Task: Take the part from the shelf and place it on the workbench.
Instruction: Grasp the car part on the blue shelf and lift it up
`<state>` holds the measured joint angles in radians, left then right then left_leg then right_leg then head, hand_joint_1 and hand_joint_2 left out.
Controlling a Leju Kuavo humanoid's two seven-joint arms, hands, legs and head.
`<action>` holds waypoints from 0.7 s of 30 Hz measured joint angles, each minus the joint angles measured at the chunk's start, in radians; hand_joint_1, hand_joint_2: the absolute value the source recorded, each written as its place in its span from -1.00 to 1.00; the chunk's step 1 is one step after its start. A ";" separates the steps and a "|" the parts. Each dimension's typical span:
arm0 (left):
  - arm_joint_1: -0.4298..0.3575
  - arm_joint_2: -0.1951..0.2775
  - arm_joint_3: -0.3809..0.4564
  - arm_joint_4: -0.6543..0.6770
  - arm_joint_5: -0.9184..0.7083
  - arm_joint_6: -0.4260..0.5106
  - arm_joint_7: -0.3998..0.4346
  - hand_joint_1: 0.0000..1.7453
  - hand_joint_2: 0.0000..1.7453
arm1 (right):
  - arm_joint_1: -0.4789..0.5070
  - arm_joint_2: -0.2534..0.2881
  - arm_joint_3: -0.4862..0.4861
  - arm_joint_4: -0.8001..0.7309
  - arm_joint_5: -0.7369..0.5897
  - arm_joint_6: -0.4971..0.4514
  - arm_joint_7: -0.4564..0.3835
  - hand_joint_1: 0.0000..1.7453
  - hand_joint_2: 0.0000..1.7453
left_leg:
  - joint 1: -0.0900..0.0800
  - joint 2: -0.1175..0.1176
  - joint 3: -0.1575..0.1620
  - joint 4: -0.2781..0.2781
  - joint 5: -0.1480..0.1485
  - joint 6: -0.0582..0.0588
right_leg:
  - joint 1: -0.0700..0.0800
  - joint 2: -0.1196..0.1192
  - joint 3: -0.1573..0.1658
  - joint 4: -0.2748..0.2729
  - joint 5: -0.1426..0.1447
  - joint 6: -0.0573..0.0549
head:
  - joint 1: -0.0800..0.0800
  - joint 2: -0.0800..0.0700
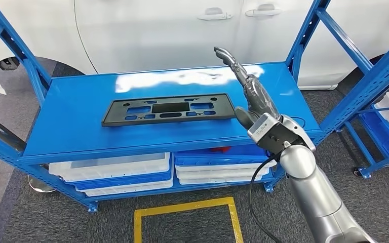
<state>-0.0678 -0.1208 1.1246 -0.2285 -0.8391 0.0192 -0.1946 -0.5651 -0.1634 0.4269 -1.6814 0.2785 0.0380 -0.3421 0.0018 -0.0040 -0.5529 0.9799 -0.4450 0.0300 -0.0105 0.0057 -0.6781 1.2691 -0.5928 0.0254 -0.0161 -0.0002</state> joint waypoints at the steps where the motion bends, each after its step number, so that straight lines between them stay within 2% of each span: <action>1: 0.001 0.000 0.000 0.000 -0.002 0.000 0.000 -1.00 -1.00 | 0.000 0.000 0.001 0.002 0.000 0.001 0.001 -1.00 -1.00 | 0.000 -0.001 0.007 0.001 -0.006 -0.001 | -0.002 0.000 -0.026 0.021 0.008 0.002 | 0.000 0.000; 2: 0.002 0.000 0.000 0.000 -0.004 -0.001 0.000 -1.00 -1.00 | 0.000 0.000 0.001 0.003 -0.001 0.001 0.002 -1.00 -1.00 | 0.000 -0.001 0.016 0.002 -0.014 -0.002 | -0.003 0.000 -0.033 0.003 0.037 0.003 | 0.000 0.000; 4: 0.003 -0.001 0.000 0.000 -0.007 -0.004 0.000 -1.00 -1.00 | -0.001 0.000 0.001 0.004 -0.002 0.001 0.002 -1.00 -1.00 | 0.001 -0.002 0.036 0.004 -0.033 -0.008 | -0.004 -0.003 0.001 -0.127 0.137 -0.001 | 0.001 0.000; 6: 0.003 -0.002 0.000 0.001 -0.008 -0.006 0.001 -1.00 -1.00 | -0.003 0.000 0.001 0.005 -0.006 0.003 0.003 -1.00 -1.00 | 0.000 -0.003 0.047 0.007 -0.049 -0.018 | 0.001 -0.006 0.033 -0.234 0.185 -0.009 | -0.001 0.000; 7: 0.002 -0.002 0.000 0.001 -0.008 -0.007 0.001 -1.00 -1.00 | -0.004 0.000 0.002 0.006 -0.009 0.004 0.004 -1.00 -1.00 | -0.001 -0.003 0.049 0.009 -0.054 -0.025 | 0.003 -0.007 0.037 -0.253 0.188 -0.015 | -0.001 0.000; 9: 0.001 -0.001 0.000 0.001 -0.010 -0.006 0.001 -1.00 -1.00 | -0.005 -0.001 0.001 0.006 -0.013 0.007 0.007 -1.00 -1.00 | -0.002 -0.002 0.054 0.014 -0.059 -0.036 | 0.005 -0.005 0.042 -0.257 0.186 -0.029 | -0.001 0.000; 11: 0.000 0.000 0.000 0.001 -0.010 -0.006 0.001 -1.00 -1.00 | -0.008 -0.002 0.001 0.005 -0.015 0.009 0.008 -1.00 -1.00 | -0.001 -0.002 0.040 0.054 -0.065 -0.045 | 0.002 -0.004 0.057 -0.263 0.181 -0.040 | -0.002 0.000; 12: -0.002 0.000 0.000 0.001 -0.011 -0.006 0.001 -1.00 -1.00 | -0.010 -0.002 0.001 0.004 -0.015 0.010 0.008 -1.00 -1.00 | 0.001 -0.001 0.014 0.102 -0.077 -0.050 | 0.001 -0.004 0.065 -0.266 0.178 -0.044 | -0.003 0.000; 15: -0.002 -0.001 0.000 0.001 -0.012 -0.006 0.000 -1.00 -1.00 | -0.012 -0.001 0.002 0.004 -0.016 0.014 0.011 -1.00 -1.00 | 0.007 -0.001 -0.108 0.287 -0.146 -0.063 | 0.004 -0.004 0.081 -0.268 0.162 -0.053 | -0.007 0.000; 16: -0.001 -0.001 0.000 0.001 -0.013 -0.006 0.000 -1.00 -1.00 | -0.011 -0.001 0.003 0.004 -0.017 0.014 0.012 -1.00 -1.00 | 0.007 -0.001 -0.135 0.314 -0.151 -0.064 | 0.005 -0.003 0.088 -0.268 0.156 -0.054 | -0.007 0.000; 17: 0.001 -0.001 0.000 0.001 -0.014 -0.005 0.000 -1.00 -1.00 | -0.011 -0.001 0.004 0.004 -0.018 0.013 0.013 -1.00 -1.00 | 0.008 -0.001 -0.144 0.304 -0.133 -0.062 | 0.007 -0.001 0.096 -0.268 0.150 -0.054 | -0.007 0.000; 18: 0.001 0.000 0.000 0.001 -0.014 -0.005 0.000 -1.00 -1.00 | -0.011 -0.001 0.004 0.003 -0.019 0.013 0.013 -1.00 -1.00 | 0.007 -0.001 -0.134 0.256 -0.092 -0.058 | 0.009 0.000 0.107 -0.268 0.143 -0.054 | -0.007 0.000; 19: 0.002 0.000 0.000 0.001 -0.014 -0.005 0.000 -1.00 -1.00 | -0.011 -0.001 0.004 0.002 -0.020 0.013 0.014 -1.00 -1.00 | 0.006 -0.001 -0.112 0.183 -0.038 -0.051 | 0.010 0.001 0.118 -0.268 0.136 -0.053 | -0.007 0.000; 20: 0.001 0.000 0.000 0.001 -0.014 -0.004 0.000 -1.00 -1.00 | -0.011 -0.001 0.004 0.001 -0.023 0.013 0.014 -1.00 -1.00 | 0.003 -0.001 -0.088 0.116 0.000 -0.045 | 0.012 0.001 0.127 -0.269 0.130 -0.052 | -0.006 0.000; 21: 0.000 0.001 0.000 0.001 -0.014 -0.003 0.000 -1.00 -1.00 | -0.011 -0.001 0.004 0.001 -0.025 0.013 0.014 -1.00 -1.00 | 0.000 -0.001 -0.070 0.062 0.018 -0.039 | 0.012 0.001 0.133 -0.269 0.125 -0.049 | -0.006 0.000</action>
<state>-0.0675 -0.1198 1.1246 -0.2274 -0.8535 0.0161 -0.1946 -0.5760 -0.1648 0.4313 -1.6809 0.2530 0.0509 -0.3278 0.0015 -0.0051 -0.6225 1.0424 -0.4266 -0.0089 0.0017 0.0064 -0.5453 0.9998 -0.4677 -0.0234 -0.0224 -0.0001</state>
